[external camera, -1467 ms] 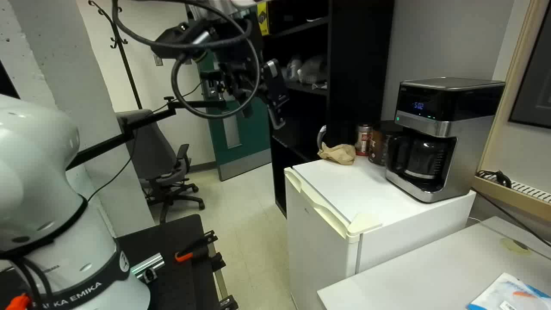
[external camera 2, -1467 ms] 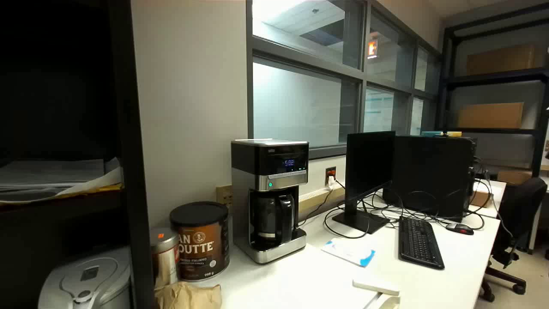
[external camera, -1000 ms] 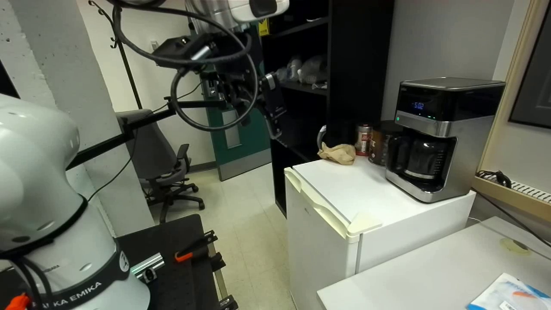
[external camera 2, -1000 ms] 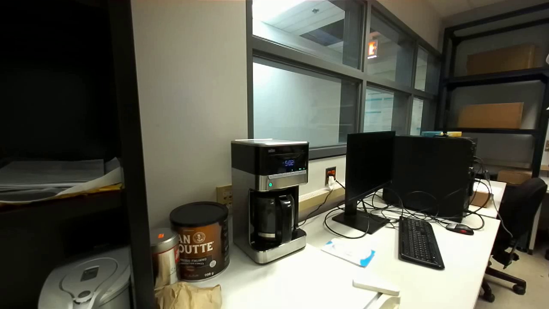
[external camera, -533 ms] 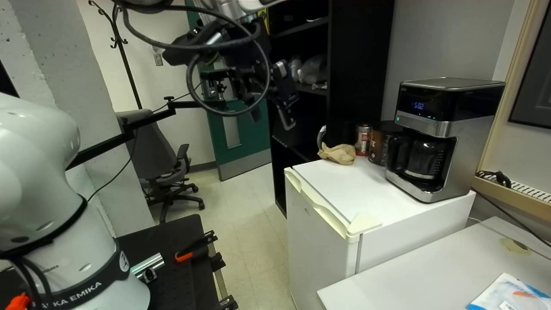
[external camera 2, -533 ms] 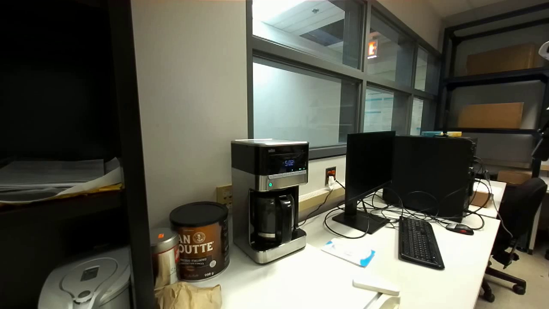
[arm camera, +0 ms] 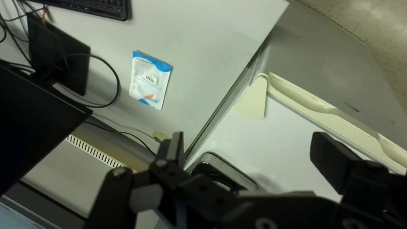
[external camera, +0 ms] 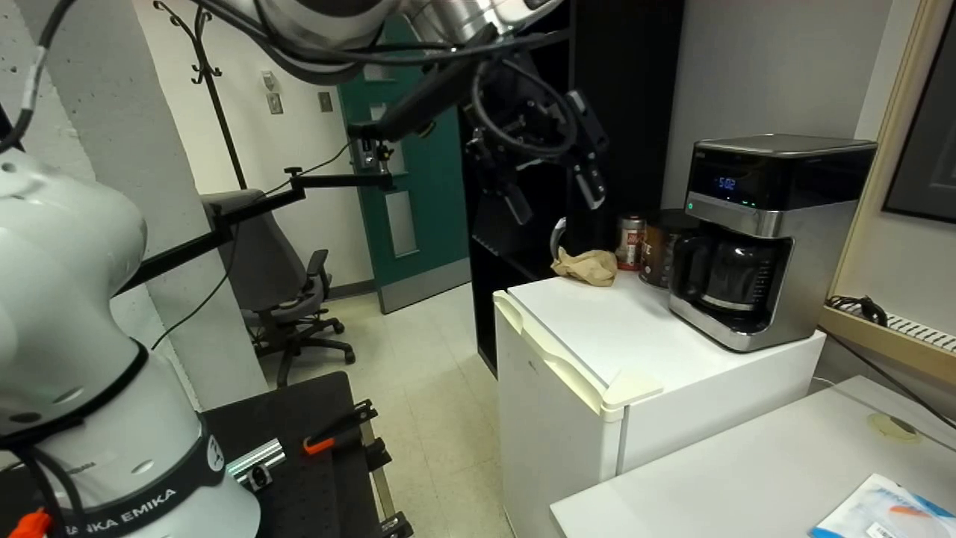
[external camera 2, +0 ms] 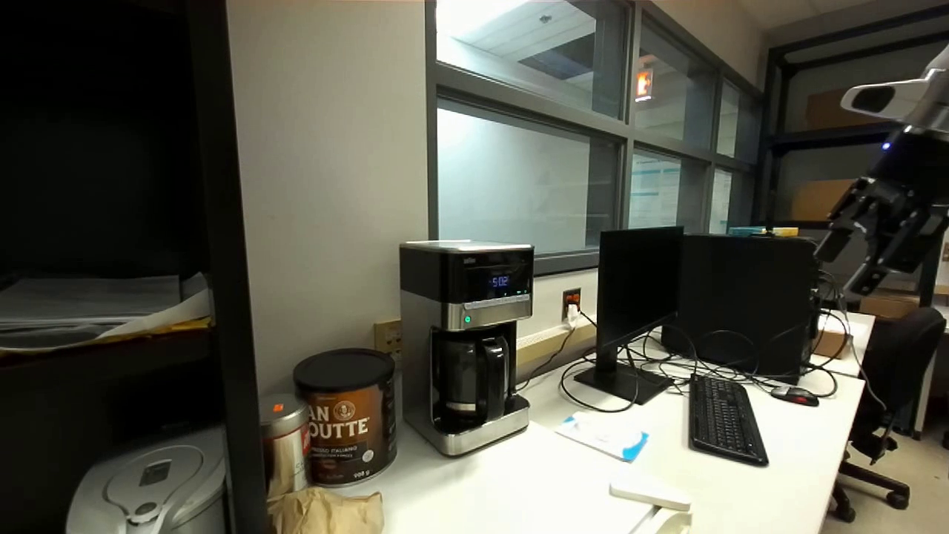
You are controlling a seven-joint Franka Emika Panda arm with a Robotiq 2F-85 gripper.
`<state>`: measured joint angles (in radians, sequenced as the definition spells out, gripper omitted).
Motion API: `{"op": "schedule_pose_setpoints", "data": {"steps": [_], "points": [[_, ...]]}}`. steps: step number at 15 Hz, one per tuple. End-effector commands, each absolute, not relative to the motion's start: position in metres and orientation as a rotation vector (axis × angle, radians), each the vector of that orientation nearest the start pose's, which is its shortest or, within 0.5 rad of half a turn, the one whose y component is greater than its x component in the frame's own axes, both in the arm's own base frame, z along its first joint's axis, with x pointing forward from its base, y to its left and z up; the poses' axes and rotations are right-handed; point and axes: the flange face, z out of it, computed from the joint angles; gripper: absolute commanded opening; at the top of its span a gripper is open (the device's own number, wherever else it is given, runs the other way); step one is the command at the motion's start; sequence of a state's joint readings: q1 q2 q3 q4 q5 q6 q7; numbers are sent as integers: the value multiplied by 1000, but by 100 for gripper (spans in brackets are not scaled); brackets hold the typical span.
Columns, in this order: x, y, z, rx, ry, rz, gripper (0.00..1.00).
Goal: Press a button on the coffee maker
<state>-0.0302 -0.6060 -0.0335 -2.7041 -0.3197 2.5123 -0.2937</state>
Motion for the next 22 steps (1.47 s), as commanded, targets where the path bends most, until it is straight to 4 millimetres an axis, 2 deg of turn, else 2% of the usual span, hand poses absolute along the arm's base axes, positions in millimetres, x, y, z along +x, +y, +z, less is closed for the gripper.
{"op": "schedule_pose_setpoints", "data": {"steps": [1,3,7,11,12,22], "points": [[439,-22,446,-3330,-936,-641,75],[464,-23,444,-3330,-1053,-665,68],[509,-25,440,-3328,-1232,-731,36],[552,-17,429,-3294,-1408,-798,5],[561,-13,424,-3277,-1436,-822,1],[648,33,389,-3191,-1552,-1023,0]]}}
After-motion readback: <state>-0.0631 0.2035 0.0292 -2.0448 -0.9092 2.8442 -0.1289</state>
